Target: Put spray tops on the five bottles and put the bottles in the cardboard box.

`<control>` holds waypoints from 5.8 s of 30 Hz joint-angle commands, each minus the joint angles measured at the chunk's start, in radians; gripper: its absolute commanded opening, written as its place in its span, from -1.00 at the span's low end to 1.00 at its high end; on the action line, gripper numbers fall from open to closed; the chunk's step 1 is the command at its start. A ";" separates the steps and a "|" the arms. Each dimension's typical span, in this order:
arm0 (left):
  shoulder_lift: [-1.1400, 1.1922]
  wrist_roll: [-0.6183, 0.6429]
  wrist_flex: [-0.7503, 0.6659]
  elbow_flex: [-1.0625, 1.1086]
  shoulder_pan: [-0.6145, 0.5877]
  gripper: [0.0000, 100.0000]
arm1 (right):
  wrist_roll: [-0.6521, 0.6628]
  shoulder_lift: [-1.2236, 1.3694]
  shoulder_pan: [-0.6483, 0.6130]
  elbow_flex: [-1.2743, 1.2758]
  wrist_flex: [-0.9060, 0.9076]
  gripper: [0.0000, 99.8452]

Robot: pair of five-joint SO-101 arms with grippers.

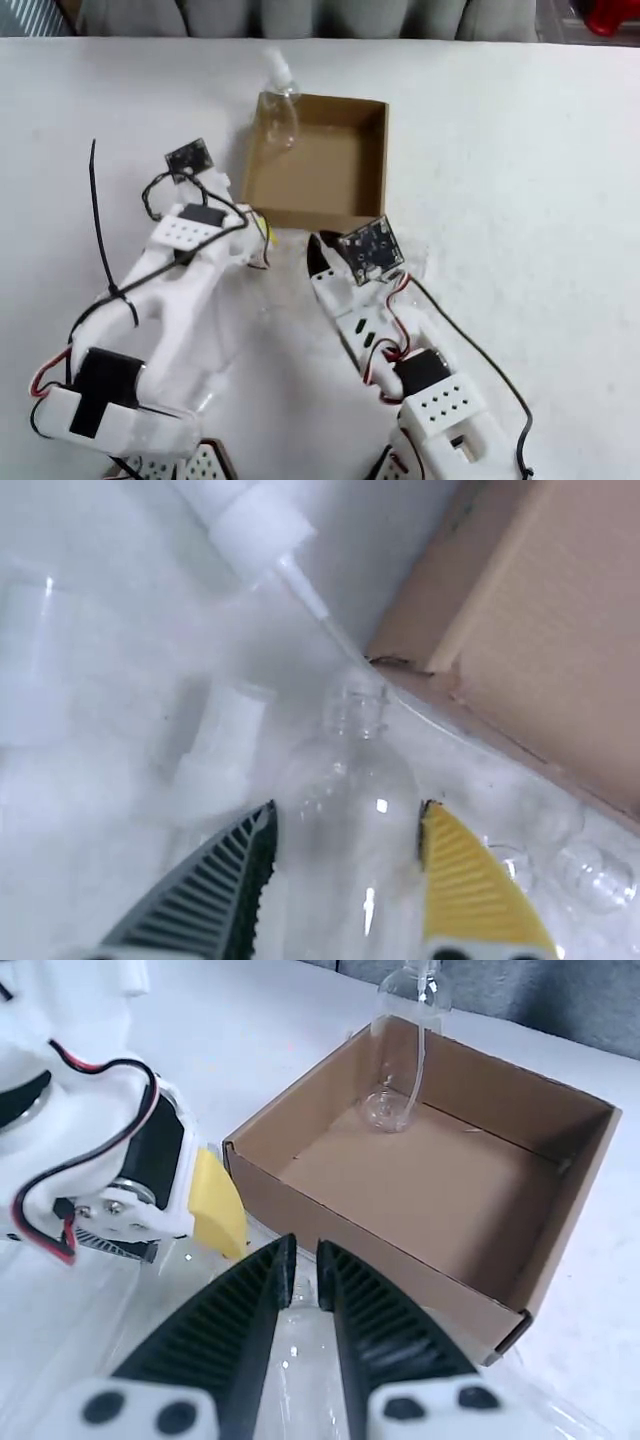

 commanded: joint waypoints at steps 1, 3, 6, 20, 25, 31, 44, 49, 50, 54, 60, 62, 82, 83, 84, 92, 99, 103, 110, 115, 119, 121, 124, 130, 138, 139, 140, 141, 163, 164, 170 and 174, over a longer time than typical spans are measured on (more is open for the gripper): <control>-0.002 0.002 -0.018 -0.025 -0.007 -0.54 | -0.003 -0.015 -0.001 -0.060 0.001 -0.97; -0.002 0.002 -0.018 -0.014 -0.007 -0.47 | -0.003 -0.015 -0.001 -0.060 0.001 -0.97; -0.002 0.002 -0.011 -0.009 -0.005 -0.45 | -0.003 -0.015 -0.001 -0.060 0.001 -0.97; -0.001 -0.026 0.018 0.000 0.021 -0.45 | -0.003 -0.013 -0.001 -0.060 0.001 -0.97; -0.001 -0.026 0.038 0.000 0.022 -0.45 | -0.003 -0.013 -0.001 -0.060 0.001 -0.97; -0.002 -0.026 0.046 -0.008 0.022 -0.45 | -0.003 -0.013 -0.001 -0.060 0.001 -0.97; -0.001 -0.026 0.043 -0.014 0.022 -0.45 | -0.003 -0.013 -0.001 -0.060 0.001 -0.97; -0.001 -0.026 0.044 -0.023 0.022 -0.45 | -0.003 -0.013 -0.001 -0.060 0.001 -0.97; -0.001 -0.026 0.044 -0.023 0.022 -0.45 | -0.003 -0.013 -0.001 -0.060 0.001 -0.97; 0.027 -0.026 0.044 -0.032 0.021 -0.45 | -0.003 -0.013 -0.001 -0.060 0.001 -0.97; 0.099 -0.029 0.052 -0.100 0.018 -0.45 | -0.003 -0.013 -0.001 -0.060 0.001 -0.97; 0.096 -0.029 0.051 -0.101 0.021 -0.48 | -0.003 -0.015 -0.001 -0.060 0.001 -0.97; -0.407 -0.135 0.150 0.046 0.019 -0.96 | -0.003 -0.021 0.001 -0.060 0.001 -0.97; -0.441 -0.158 0.173 0.049 0.013 -0.96 | -0.003 -0.021 0.001 -0.060 0.002 -0.97; -0.469 -0.189 0.203 0.051 0.012 -0.96 | -0.003 -0.021 0.002 -0.060 0.002 -0.97; -0.656 -0.379 0.362 0.041 -0.216 -0.96 | -0.003 -0.044 -0.002 -0.129 0.206 -0.97; -0.682 -0.445 0.358 0.043 -0.564 -0.96 | 0.124 -0.211 -0.162 -0.213 0.590 -0.96; -0.682 -0.555 0.356 0.015 -0.740 -0.96 | 0.150 -0.340 -0.288 -0.213 0.713 -0.96; -0.680 -0.634 0.325 -0.046 -0.911 -0.96 | 0.354 -0.430 -0.539 -0.215 0.871 -0.96; -0.680 -0.666 0.242 -0.038 -0.972 -0.96 | 0.365 -0.394 -0.665 -0.215 0.885 -0.86; -0.680 -0.694 0.199 -0.048 -1.026 -0.96 | 0.365 -0.249 -0.745 -0.215 0.840 -0.69; -0.679 -0.695 0.173 -0.048 -1.036 -0.96 | 0.365 -0.168 -0.802 -0.215 0.794 -0.69; -0.679 -0.697 0.147 -0.048 -1.058 -0.96 | 0.391 -0.056 -0.849 -0.213 0.700 -0.68; -0.679 -0.697 0.107 -0.038 -1.084 -0.96 | 0.583 0.114 -0.845 -0.213 0.506 -0.68; -0.670 -0.690 0.086 -0.035 -1.090 -0.96 | 0.620 0.277 -0.797 -0.213 0.318 -0.69; -0.654 -0.690 0.086 -0.038 -1.093 -0.96 | 0.643 0.298 -0.789 -0.213 0.303 -0.69; -0.634 -0.690 0.086 -0.043 -1.093 -0.96 | 0.661 0.321 -0.785 -0.213 0.286 -0.69; -0.611 -0.690 0.086 -0.046 -1.093 -0.96 | 0.677 0.344 -0.782 -0.215 0.269 -0.69; -0.380 -0.689 -0.098 -0.048 -1.113 -0.96 | 0.690 0.880 -0.776 -0.448 0.137 -0.69; -0.380 -0.689 -0.098 -0.048 -1.113 -0.96 | 0.690 0.892 -0.776 -0.463 0.150 -0.69; -0.380 -0.689 -0.098 -0.048 -1.112 -0.96 | 0.687 0.897 -0.763 -0.488 0.200 -0.89; -0.380 -0.687 -0.091 -0.072 -1.112 -0.96 | 0.686 0.895 -0.717 -0.491 0.206 -0.95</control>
